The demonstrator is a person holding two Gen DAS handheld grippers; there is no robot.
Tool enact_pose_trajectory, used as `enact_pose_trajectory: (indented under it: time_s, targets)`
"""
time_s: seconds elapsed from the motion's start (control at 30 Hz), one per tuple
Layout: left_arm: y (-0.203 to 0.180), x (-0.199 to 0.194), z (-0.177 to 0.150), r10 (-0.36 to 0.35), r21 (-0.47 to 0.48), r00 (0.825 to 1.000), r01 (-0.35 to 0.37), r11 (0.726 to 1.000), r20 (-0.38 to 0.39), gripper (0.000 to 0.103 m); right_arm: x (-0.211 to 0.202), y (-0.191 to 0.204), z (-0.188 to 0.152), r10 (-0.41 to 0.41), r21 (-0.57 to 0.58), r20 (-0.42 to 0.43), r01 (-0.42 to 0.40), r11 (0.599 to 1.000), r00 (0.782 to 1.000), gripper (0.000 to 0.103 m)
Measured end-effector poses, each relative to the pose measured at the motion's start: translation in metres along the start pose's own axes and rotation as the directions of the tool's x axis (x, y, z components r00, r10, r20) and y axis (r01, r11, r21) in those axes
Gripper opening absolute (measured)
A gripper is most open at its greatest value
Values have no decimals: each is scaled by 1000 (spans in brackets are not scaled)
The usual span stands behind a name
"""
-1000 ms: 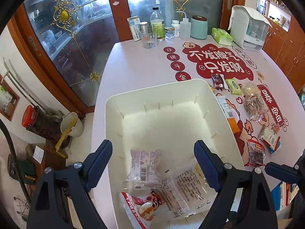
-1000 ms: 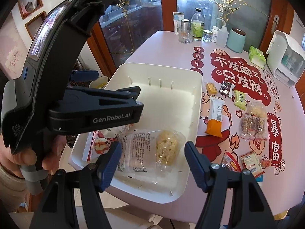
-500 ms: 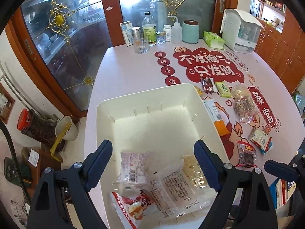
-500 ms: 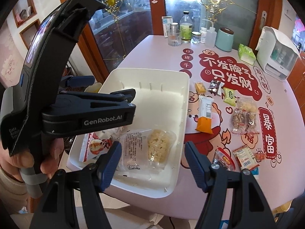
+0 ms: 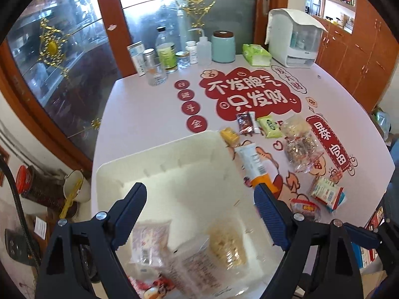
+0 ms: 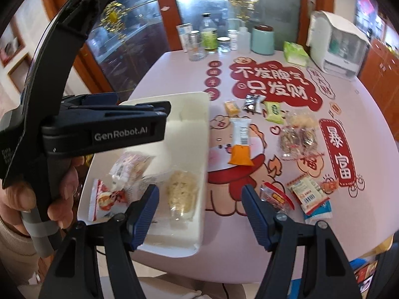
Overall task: Organize snacks
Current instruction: 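Withdraw both tools from the tray toward the remaining snacks, then grasp the small yellow packet with left tool while right tool grasps white-orange bar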
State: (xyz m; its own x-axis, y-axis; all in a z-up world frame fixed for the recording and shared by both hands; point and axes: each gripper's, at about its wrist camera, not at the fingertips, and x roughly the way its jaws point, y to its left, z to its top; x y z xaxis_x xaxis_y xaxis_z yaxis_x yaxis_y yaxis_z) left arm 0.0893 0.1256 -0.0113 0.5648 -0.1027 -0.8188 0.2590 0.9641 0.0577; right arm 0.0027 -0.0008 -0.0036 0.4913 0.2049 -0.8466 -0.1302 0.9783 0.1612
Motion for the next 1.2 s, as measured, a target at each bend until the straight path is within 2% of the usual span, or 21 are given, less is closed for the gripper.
enact_pose_trajectory:
  time_s: [0.13,0.27,0.47,0.6,0.87,0.97,1.1,1.2]
  targets:
    - [-15,8,23,-1,27,1000,1,1000,3,87,12,-24,5,41,79,-11,-40,996,999,69]
    - [-23,18,47,8,48,1000,-8,999,5,87,21,-35,11,85,105,-22,-82,991,996,69]
    - [-31,42,79,-20,59,999,23,998,-41,87,23,-73,21,101,150,26,-104,983,995,69]
    - [-43,72,95,-30,105,995,39,994,-92,87,36,-97,20,63,118,14,-64,991,998,69]
    - [-69,156,117,-34,152,965,76,985,-260,87,98,-112,32,76,55,-69,-72,996,995,69]
    - [-69,178,128,-36,124,955,75,989,-295,87,125,-107,41,72,35,-90,-69,997,993,69]
    - [-64,201,142,-4,84,951,31,996,-309,87,170,-100,52,63,17,-123,-61,998,990,69]
    - [-56,224,148,10,37,934,4,999,-356,87,191,-93,55,25,-17,-124,-27,999,992,69]
